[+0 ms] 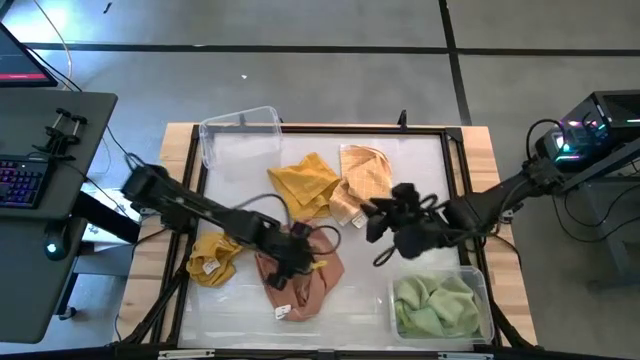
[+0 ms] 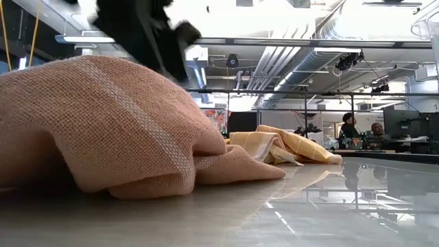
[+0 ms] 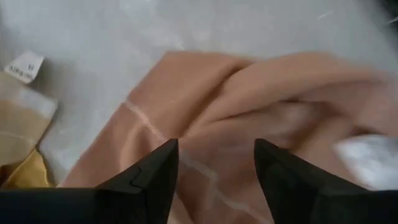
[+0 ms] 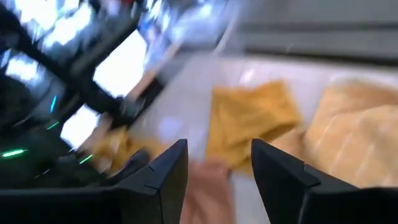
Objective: Sort towels by color in basket
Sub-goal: Put the brown kitchen towel into the top transparent bin
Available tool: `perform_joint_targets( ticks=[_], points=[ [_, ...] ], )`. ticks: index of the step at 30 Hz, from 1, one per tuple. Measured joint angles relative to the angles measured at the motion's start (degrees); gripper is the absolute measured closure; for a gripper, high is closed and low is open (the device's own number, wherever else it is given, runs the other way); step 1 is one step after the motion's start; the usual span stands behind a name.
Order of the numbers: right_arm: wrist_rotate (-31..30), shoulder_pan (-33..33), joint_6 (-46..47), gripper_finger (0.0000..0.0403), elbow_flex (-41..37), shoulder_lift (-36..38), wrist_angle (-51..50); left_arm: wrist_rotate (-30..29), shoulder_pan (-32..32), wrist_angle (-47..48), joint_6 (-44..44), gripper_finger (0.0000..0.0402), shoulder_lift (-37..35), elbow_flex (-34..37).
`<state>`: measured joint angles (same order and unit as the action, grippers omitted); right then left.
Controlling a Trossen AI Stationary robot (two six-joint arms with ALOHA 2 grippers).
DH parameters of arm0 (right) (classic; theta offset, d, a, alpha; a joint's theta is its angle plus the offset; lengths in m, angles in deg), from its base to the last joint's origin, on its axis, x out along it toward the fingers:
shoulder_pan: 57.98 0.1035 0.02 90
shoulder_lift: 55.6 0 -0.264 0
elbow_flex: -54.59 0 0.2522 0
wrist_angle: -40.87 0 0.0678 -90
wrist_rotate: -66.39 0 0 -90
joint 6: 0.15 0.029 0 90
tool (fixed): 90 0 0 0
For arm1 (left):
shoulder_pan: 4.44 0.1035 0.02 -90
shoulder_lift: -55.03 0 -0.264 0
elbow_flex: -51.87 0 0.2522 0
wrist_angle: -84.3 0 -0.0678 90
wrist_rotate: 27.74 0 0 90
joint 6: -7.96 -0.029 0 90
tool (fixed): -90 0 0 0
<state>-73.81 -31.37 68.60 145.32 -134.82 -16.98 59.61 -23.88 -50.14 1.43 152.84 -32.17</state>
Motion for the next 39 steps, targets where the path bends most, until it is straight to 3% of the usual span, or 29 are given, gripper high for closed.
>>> perform_joint_targets(
  ticks=[4, 8, 11, 16, 19, 24, 30, 35, 39],
  points=[
    [12.70, -2.19, -9.71, 0.0233, 0.00, -0.37, 5.70, -3.77, 0.00, -3.87, 3.04, 0.0179, 6.99, -0.02],
    [14.99, -1.39, -11.22, 0.0233, 0.00, -0.74, 6.93, -1.92, -0.02, -4.67, 7.55, 0.0194, 11.23, -0.04],
    [14.96, -0.27, -11.34, 0.0233, 0.00, -0.74, 6.34, -2.39, -0.02, -1.67, 9.52, 0.0246, 12.74, -0.12],
    [14.33, 1.39, -11.38, 0.0233, 0.00, -0.74, 4.43, -2.90, 0.29, 3.98, 14.15, 0.0379, 10.87, -0.02],
    [13.83, 1.68, -11.14, 0.0233, 0.00, -0.74, 2.32, -5.89, 0.42, 7.10, 18.54, 0.0382, 5.89, -0.53],
    [12.91, 1.91, -10.97, 0.0233, 0.00, -0.74, 0.77, -16.83, 0.28, 17.80, 19.96, 0.0395, -4.27, -8.70],
    [8.09, 1.91, -14.48, 0.0233, 0.00, -0.74, 0.60, -40.33, 0.96, 25.94, 17.27, 0.0395, -14.58, -21.74],
    [3.65, 0.58, -17.91, 0.0233, 0.00, -0.74, 0.61, -56.92, 3.66, 25.17, 7.85, 0.0395, -21.61, -28.98],
    [0.64, -2.24, -21.42, 0.0233, 0.00, -0.74, 0.44, -60.64, 10.98, 23.97, -2.50, 0.0395, -27.25, -29.64]
  ],
)
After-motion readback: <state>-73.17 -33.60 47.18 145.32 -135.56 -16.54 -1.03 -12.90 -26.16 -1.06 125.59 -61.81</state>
